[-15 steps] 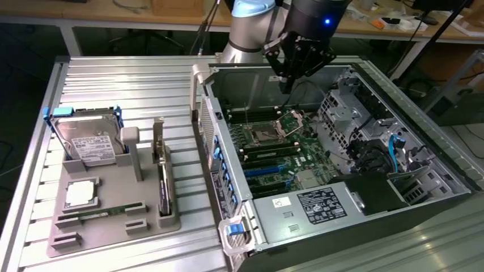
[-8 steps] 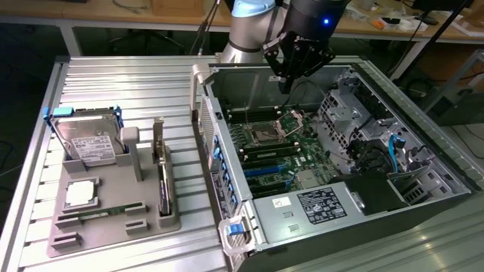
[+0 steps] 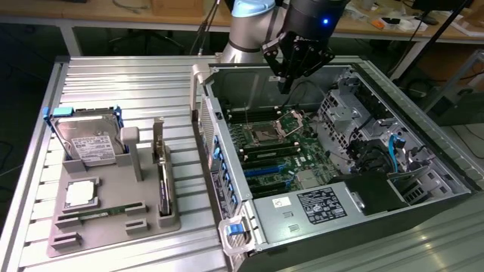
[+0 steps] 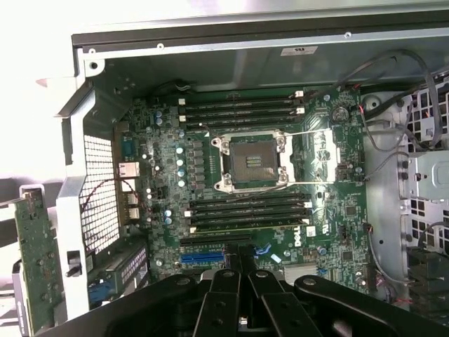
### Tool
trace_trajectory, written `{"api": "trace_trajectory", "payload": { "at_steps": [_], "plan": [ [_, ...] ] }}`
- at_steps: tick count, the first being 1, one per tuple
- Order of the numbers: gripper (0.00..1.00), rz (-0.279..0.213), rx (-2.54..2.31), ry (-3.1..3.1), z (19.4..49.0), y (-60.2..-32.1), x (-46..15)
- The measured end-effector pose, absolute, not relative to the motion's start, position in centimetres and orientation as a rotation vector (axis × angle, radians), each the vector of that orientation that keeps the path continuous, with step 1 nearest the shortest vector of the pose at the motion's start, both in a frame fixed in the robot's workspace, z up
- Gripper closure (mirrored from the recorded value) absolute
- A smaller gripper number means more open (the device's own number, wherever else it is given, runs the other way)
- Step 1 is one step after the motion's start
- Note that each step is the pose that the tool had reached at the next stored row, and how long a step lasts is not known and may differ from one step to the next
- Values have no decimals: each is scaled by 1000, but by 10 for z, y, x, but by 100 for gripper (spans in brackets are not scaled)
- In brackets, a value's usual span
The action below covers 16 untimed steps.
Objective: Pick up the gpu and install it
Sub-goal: 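Reach for the gpu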
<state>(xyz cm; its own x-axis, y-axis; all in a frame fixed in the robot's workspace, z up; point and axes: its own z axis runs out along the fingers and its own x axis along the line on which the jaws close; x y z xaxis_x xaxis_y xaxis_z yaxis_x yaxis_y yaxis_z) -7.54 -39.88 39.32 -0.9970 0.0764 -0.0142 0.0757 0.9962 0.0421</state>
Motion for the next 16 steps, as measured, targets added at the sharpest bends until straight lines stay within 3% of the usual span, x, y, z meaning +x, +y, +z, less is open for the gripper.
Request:
{"api": "trace_trajectory", "payload": {
  "at_steps": [16],
  "plan": [
    [89, 65, 119, 3123, 393, -399, -84]
  ]
}}
